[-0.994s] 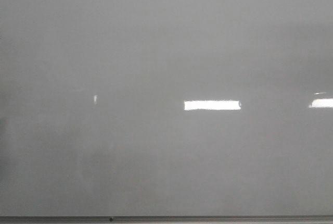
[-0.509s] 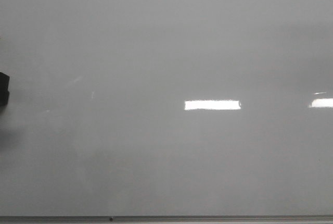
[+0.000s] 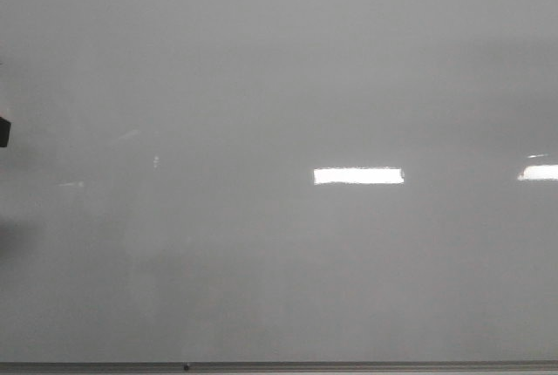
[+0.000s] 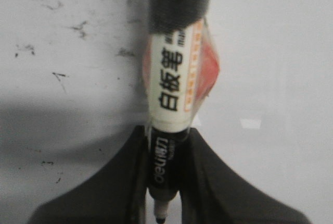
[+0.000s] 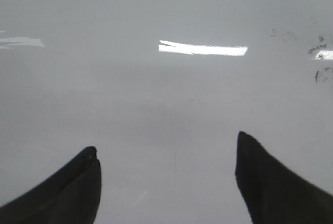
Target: Write number 8 on whiteboard
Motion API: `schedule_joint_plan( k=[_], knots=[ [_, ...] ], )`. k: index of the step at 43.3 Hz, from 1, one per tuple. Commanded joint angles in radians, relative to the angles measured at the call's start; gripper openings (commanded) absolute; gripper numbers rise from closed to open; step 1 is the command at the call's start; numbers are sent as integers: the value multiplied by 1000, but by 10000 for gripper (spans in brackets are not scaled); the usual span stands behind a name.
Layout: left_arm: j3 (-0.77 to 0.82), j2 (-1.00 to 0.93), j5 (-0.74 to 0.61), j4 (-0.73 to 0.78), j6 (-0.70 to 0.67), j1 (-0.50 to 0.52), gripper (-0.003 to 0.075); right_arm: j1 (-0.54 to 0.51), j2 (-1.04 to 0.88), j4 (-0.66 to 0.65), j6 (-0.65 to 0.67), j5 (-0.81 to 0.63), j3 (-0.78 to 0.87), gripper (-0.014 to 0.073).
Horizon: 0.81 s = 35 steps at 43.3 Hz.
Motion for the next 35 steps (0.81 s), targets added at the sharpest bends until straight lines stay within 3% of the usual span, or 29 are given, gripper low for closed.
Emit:
schedule_joint_plan(
  k=[1, 5, 12, 17, 21, 24, 31, 35],
  knots=[
    [-52, -131, 110, 3, -5, -7, -19, -5, 13, 2, 1, -73, -37, 561],
    [-135, -194, 422, 3, 26, -14, -19, -5, 14, 2, 1, -40, -45, 561],
    [-336, -206, 914, -38, 260, -89, -19, -2, 75, 2, -3, 72, -102, 561],
    [-449, -199, 1147, -126, 483, -178, -19, 31, 161, 24, -33, 162, -166, 561],
    [-527, -199, 1266, -202, 746, -268, -19, 101, 255, 94, -137, 276, -239, 561],
    [-569, -199, 1323, -251, 850, -327, -19, 165, 320, 181, -246, 374, -293, 561],
    [-630, -199, 1409, -334, 974, -427, -19, 296, 443, 358, -475, 643, -425, 561],
    [-643, -199, 1426, -359, 990, -467, -19, 361, 511, 450, -548, 712, -491, 561]
  ],
)
